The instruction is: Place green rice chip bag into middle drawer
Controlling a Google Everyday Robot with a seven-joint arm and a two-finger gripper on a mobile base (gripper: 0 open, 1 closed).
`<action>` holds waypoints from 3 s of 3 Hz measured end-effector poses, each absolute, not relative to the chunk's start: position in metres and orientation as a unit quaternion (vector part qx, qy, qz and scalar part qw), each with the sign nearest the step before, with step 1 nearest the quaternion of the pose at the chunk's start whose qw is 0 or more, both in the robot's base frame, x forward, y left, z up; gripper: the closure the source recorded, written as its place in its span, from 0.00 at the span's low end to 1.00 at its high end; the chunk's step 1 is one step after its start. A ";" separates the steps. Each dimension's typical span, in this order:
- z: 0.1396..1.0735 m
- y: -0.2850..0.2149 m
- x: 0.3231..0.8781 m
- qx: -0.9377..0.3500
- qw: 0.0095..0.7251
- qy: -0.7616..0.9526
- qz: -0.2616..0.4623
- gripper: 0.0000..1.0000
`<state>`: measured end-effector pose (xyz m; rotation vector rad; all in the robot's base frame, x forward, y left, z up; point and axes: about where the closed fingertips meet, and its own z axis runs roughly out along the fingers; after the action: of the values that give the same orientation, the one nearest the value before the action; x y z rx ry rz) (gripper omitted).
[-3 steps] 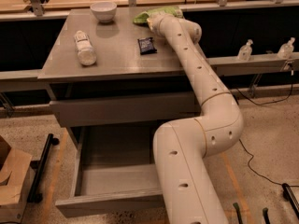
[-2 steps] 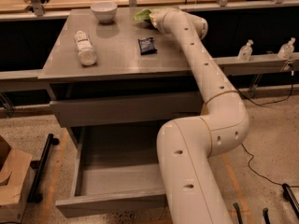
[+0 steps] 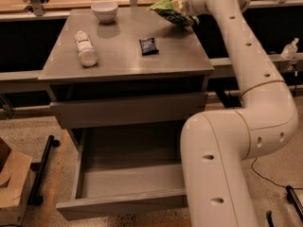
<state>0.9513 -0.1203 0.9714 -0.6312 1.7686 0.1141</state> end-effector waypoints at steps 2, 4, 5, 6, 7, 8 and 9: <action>0.969 -0.129 0.921 -0.270 0.545 0.792 0.053 1.00; 0.950 -0.125 0.910 -0.282 0.518 0.804 0.070 1.00; 0.945 -0.137 0.877 -0.279 0.485 0.825 0.082 1.00; 0.991 -0.145 0.807 -0.268 0.482 0.830 0.087 1.00; 1.015 -0.137 0.748 -0.258 0.476 0.835 0.098 1.00; 0.987 -0.128 0.733 -0.267 0.448 0.847 0.101 1.00; 0.985 -0.128 0.733 -0.267 0.447 0.848 0.101 1.00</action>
Offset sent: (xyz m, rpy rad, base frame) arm -0.0230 -0.0125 0.0118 -0.0094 0.0649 -0.0154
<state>0.7332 -0.1276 0.9855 -0.6598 2.0983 0.2512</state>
